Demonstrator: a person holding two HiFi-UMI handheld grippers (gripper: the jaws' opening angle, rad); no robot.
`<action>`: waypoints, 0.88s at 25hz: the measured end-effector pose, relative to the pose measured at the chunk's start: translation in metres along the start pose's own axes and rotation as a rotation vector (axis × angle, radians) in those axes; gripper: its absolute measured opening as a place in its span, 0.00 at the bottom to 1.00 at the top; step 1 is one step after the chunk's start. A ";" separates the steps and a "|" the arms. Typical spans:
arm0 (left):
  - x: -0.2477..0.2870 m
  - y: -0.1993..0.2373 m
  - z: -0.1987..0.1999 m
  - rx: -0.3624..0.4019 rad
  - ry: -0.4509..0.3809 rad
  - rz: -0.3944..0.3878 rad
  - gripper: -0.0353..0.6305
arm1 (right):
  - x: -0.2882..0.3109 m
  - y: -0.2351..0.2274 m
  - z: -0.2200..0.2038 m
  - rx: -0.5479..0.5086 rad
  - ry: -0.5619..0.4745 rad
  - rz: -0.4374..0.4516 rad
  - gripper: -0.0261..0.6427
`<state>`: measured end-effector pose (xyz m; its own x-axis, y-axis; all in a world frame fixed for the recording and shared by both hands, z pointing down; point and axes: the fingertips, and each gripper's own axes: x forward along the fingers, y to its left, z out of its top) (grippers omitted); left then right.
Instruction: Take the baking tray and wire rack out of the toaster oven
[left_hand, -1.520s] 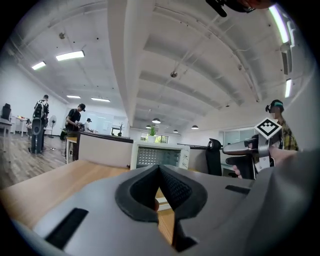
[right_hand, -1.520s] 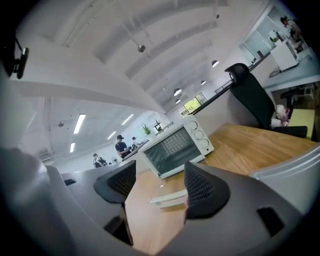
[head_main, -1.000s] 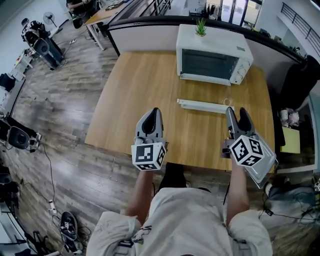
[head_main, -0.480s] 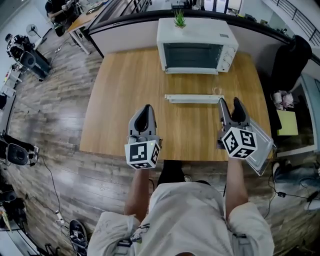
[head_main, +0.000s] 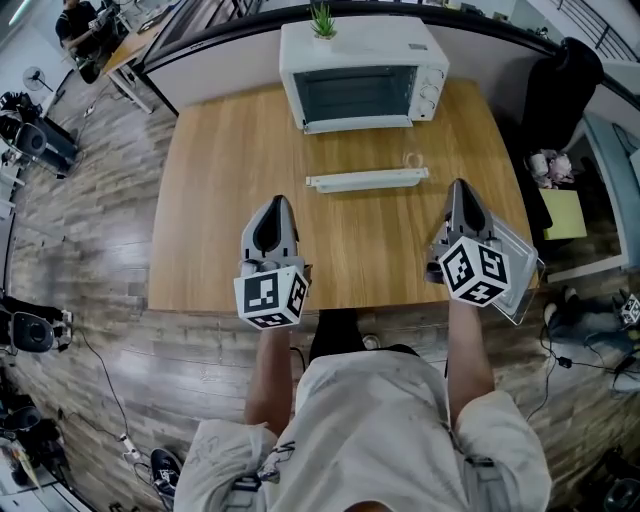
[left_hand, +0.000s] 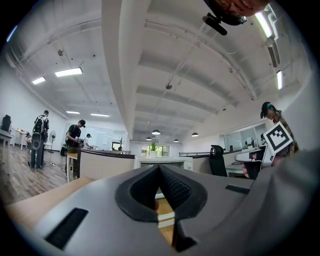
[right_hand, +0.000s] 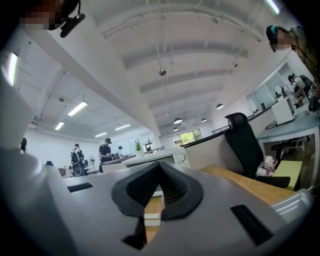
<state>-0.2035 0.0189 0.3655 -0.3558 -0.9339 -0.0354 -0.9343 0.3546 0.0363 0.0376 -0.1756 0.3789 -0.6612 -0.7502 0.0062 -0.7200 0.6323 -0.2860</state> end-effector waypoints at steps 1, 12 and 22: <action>0.001 -0.002 0.000 0.003 0.001 -0.005 0.07 | -0.002 -0.001 0.001 -0.009 0.001 0.004 0.07; 0.009 -0.026 -0.003 0.005 -0.004 -0.064 0.07 | -0.017 -0.005 -0.002 -0.091 0.017 0.011 0.07; 0.013 -0.031 -0.004 0.017 -0.011 -0.083 0.07 | -0.016 -0.011 0.001 -0.119 0.013 -0.011 0.07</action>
<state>-0.1789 -0.0041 0.3680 -0.2769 -0.9597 -0.0482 -0.9609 0.2765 0.0160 0.0561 -0.1705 0.3807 -0.6554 -0.7550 0.0213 -0.7465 0.6432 -0.1705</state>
